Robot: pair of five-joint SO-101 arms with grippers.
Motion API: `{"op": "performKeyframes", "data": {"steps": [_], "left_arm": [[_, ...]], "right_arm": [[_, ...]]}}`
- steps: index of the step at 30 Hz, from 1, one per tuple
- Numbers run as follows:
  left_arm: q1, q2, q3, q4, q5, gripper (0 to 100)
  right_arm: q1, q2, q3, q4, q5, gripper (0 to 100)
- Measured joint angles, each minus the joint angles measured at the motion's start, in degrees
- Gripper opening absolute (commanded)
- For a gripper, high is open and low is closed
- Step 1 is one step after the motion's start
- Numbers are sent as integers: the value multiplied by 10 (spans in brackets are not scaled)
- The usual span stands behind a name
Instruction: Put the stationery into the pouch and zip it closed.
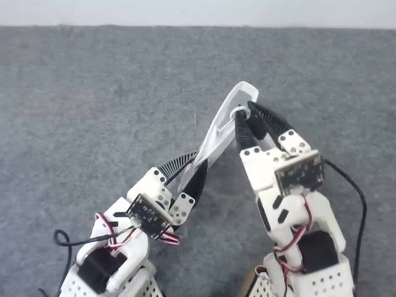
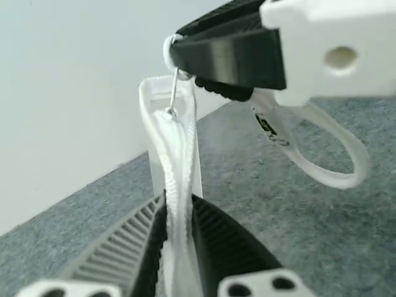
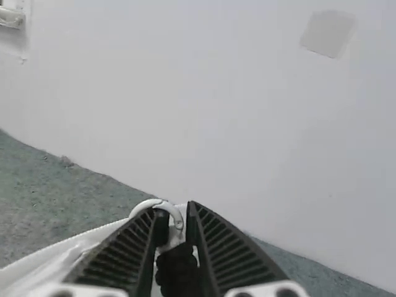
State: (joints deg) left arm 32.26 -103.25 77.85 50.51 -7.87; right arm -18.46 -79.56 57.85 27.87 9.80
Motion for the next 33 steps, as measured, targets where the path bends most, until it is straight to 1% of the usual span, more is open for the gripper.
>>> {"op": "performKeyframes", "data": {"steps": [4,10,16,25,27,33], "left_arm": [[-1,0,0,0,0,9],[-1,0,0,0,0,9],[-1,0,0,0,0,9],[-1,0,0,0,0,9],[-1,0,0,0,0,9],[-1,0,1,2,0,9]], "right_arm": [[9,58,-1,-33,0,6],[37,113,-23,-38,0,6],[41,143,-40,-41,0,6],[67,205,-79,-41,0,6],[82,232,-98,-42,-1,6],[121,307,-145,-45,-34,6]]}}
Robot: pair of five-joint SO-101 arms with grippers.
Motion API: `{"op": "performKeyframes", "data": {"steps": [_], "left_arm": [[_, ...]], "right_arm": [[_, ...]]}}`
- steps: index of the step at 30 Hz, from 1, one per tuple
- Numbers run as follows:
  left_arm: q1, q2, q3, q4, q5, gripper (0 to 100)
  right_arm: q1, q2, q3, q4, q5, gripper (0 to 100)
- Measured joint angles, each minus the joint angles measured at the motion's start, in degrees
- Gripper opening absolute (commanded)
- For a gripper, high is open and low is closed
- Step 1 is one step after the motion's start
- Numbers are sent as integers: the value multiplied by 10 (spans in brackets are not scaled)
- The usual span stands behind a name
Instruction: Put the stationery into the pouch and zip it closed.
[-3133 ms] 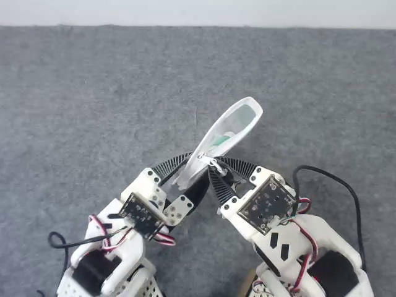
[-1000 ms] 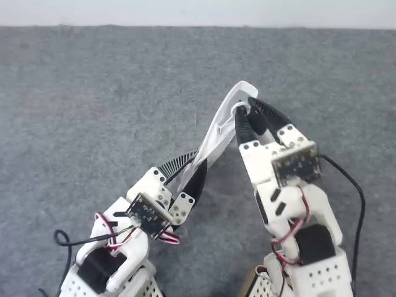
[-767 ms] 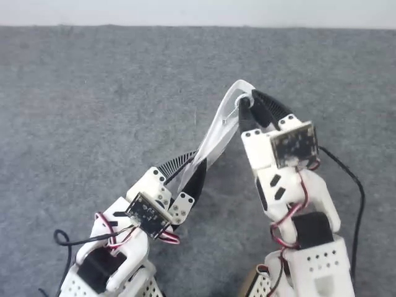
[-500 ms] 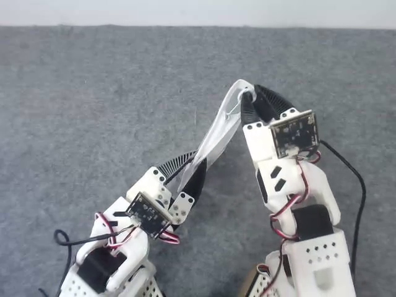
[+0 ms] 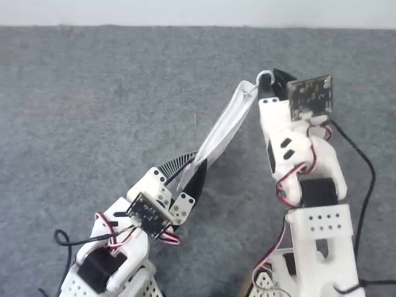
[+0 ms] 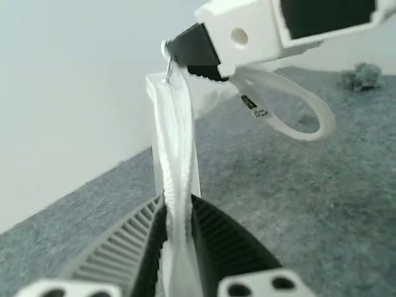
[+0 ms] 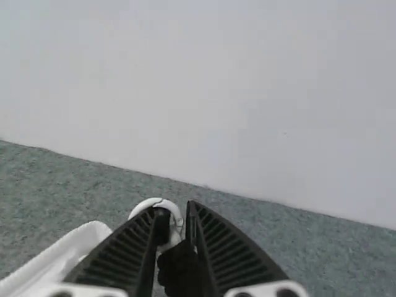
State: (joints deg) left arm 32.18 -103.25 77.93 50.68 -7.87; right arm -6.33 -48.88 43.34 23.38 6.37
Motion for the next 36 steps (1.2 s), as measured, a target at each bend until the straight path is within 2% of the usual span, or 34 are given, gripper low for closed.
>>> {"op": "performKeyframes", "data": {"steps": [17,21,32,36], "left_arm": [[-4,0,-1,-1,0,9],[-3,-1,4,19,2,9],[-1,0,5,21,1,11],[-3,0,5,21,1,12]], "right_arm": [[18,165,-110,-1,-40,6],[108,226,-118,-3,-43,6],[111,228,-120,9,-43,9],[98,228,-129,37,-43,123]]}}
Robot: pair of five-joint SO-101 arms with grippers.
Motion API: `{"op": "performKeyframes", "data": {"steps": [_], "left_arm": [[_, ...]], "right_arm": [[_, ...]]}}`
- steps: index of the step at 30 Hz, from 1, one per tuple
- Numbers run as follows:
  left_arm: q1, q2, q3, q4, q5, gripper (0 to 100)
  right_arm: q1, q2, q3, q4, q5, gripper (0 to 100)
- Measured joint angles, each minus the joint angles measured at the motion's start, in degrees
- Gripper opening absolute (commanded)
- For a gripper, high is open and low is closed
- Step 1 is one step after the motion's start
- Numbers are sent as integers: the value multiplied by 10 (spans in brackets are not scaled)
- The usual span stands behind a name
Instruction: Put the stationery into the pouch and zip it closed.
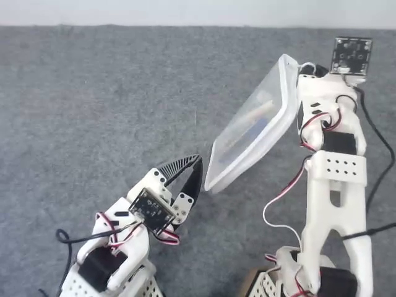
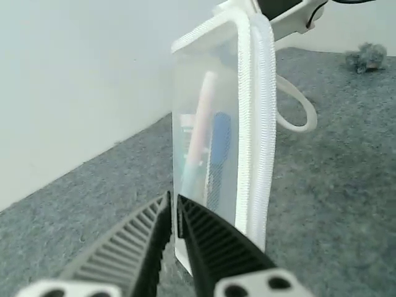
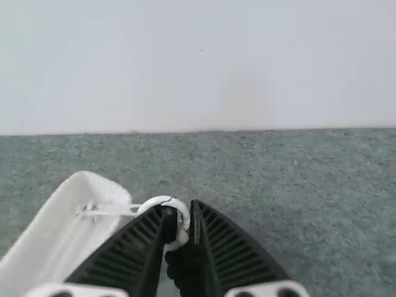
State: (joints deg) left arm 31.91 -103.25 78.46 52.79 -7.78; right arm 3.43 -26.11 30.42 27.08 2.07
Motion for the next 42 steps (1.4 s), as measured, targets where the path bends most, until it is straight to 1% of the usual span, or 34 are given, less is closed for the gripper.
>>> {"op": "performKeyframes", "data": {"steps": [3,8,10,13,17,20,24,28,34,42], "left_arm": [[1,0,0,0,0,12],[1,0,0,0,0,13],[-16,0,0,0,0,28],[-57,0,0,0,4,86],[-123,0,0,0,66,152],[-178,0,0,0,113,163],[-250,0,-5,0,173,164],[-296,0,-22,0,207,164],[-313,0,-25,0,211,164],[-315,0,-25,0,211,163]], "right_arm": [[-16,-2,-16,47,-1,190],[-68,-72,-23,132,-1,180],[-95,-101,-23,162,6,180],[-139,-142,-23,200,33,180],[-210,-159,-34,241,66,180],[-261,-160,-37,258,82,180],[-315,-161,-37,274,85,181],[-357,-162,-38,289,85,182],[-404,-162,-40,319,85,184],[-469,-165,-44,353,85,184]]}}
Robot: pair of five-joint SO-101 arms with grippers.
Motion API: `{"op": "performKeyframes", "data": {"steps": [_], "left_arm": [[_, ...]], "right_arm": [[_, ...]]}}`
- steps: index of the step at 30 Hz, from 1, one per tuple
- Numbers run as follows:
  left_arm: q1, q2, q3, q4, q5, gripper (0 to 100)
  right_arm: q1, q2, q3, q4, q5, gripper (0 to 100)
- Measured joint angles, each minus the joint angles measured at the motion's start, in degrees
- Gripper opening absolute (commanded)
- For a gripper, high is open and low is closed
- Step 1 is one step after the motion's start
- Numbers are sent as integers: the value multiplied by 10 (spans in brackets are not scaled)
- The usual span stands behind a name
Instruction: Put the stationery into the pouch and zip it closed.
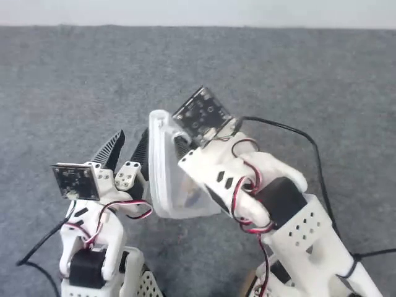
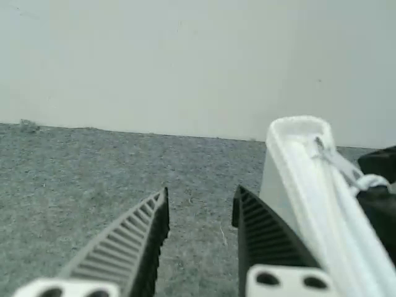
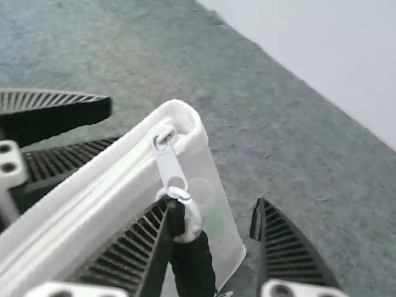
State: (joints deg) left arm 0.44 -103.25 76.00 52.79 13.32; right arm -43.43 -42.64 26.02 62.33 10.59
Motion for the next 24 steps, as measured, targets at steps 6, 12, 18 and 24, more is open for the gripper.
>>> {"op": "performKeyframes", "data": {"steps": [6,12,18,24], "left_arm": [[-40,0,-3,0,13,163],[-97,0,-40,0,50,164],[-103,0,-67,0,52,199],[-67,-1,-108,32,52,231]], "right_arm": [[-35,-8,18,2,70,184],[-28,-8,31,-22,84,184],[9,-8,74,-101,62,184],[11,-8,76,-105,58,184]]}}
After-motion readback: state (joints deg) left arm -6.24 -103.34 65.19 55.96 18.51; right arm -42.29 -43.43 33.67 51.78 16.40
